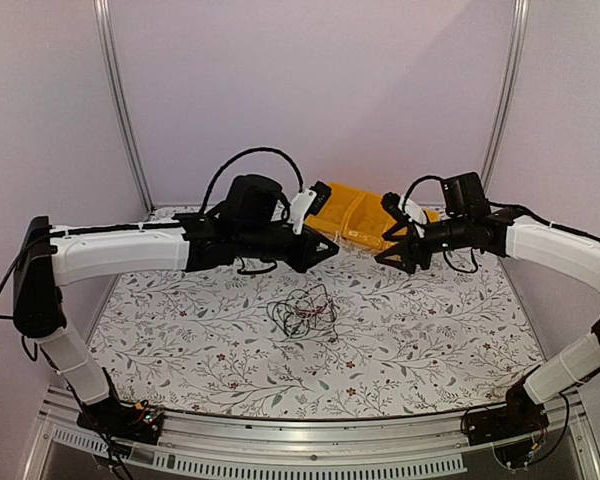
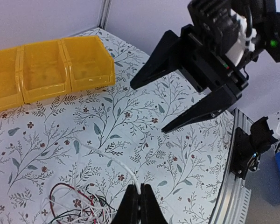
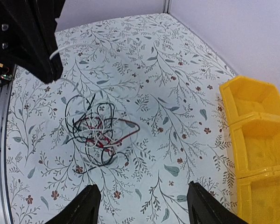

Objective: Untangle the cables

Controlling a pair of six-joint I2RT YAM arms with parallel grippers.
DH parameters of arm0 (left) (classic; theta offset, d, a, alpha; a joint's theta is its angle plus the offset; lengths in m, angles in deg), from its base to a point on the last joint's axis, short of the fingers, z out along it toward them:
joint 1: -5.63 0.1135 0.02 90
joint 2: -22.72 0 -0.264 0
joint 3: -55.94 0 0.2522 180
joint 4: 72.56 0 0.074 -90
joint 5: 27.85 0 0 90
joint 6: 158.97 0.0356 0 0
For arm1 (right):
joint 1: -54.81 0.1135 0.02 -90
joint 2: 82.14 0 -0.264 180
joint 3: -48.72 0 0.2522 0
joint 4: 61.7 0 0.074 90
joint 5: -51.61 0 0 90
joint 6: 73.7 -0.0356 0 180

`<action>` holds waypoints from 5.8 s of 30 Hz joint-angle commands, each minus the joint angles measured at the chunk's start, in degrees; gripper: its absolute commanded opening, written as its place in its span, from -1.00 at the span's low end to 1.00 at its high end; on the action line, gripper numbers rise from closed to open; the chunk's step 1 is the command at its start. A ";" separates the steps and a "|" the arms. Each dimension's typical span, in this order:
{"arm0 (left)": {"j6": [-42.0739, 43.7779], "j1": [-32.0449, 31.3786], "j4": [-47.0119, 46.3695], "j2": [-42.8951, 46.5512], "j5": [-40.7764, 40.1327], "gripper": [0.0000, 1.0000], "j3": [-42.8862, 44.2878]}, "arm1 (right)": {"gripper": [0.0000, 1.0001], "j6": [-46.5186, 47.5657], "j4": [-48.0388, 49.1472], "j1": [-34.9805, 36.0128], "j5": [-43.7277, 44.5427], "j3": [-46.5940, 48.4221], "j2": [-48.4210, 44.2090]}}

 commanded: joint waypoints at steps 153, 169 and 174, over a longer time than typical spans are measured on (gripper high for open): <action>18.77 8.74 -12.99 8.40 -29.16 0.40 -11.58 | -1.00 -8.88 -4.69 -20.54 11.94 43.97 19.40; 19.12 8.34 -12.82 7.67 -29.81 0.40 -11.41 | -1.00 -9.89 -6.44 -20.92 9.42 49.50 16.88; 19.05 8.33 -12.74 7.52 -29.75 0.40 -11.32 | -1.00 -10.03 -6.62 -20.92 9.32 51.85 14.83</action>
